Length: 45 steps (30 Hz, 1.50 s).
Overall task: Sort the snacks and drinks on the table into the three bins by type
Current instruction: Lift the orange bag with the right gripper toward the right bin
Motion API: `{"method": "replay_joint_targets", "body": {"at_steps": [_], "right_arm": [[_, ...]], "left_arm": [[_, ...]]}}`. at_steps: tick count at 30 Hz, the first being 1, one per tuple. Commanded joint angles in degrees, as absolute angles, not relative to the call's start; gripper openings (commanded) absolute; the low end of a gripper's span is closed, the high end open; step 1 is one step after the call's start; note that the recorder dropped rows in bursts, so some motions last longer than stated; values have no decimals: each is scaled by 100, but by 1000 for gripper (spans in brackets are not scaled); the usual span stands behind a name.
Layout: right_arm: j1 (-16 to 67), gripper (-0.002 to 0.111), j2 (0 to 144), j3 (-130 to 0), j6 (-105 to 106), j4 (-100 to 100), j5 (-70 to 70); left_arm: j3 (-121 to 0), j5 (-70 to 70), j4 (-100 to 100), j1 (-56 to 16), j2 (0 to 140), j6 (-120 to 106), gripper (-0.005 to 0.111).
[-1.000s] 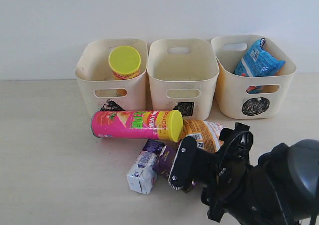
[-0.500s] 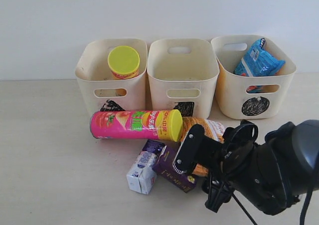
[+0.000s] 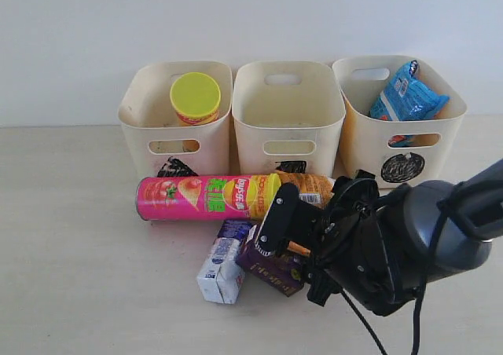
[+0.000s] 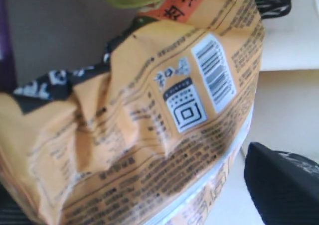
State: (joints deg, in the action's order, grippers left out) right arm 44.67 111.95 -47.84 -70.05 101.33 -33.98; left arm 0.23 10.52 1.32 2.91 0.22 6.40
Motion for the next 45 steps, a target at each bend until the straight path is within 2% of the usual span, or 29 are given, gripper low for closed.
{"method": "replay_joint_targets", "body": {"at_steps": [1,4,7,8,20,45], "right_arm": [[4449,72,11585,-4806,-7007,9995,-3018],[4449,41,11593,-4806,-7007,9995,-3019],[4449,5,11583,-4806,-7033,9995,-3019],[4449,0,11583,-4806,-7050,9995,-3019],[4449,0,10882,-4806,-6969,9619,-2955],[4449,0,7907,-4806,-5483,7108,-2877]], "left_arm": [[0,1015,113,285,0,681,4],[0,1015,113,285,0,681,4],[0,1015,113,285,0,681,4],[0,1015,113,285,0,681,4],[0,1015,113,285,0,681,4],[0,1015,113,285,0,681,4]]}}
